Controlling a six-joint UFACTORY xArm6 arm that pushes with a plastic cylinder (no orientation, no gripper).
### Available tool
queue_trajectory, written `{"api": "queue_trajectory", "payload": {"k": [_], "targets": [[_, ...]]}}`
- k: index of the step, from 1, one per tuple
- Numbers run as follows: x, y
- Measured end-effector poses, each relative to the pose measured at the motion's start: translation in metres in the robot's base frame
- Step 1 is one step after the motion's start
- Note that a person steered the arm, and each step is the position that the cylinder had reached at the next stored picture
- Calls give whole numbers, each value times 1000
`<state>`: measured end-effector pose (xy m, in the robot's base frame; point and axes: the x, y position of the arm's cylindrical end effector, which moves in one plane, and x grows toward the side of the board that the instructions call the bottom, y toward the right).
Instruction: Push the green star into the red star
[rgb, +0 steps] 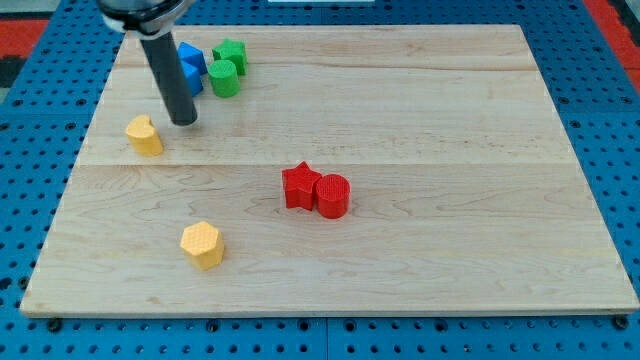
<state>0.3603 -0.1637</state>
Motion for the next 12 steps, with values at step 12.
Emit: {"api": "queue_trajectory", "payload": {"k": [12], "targets": [[-93, 149]]}}
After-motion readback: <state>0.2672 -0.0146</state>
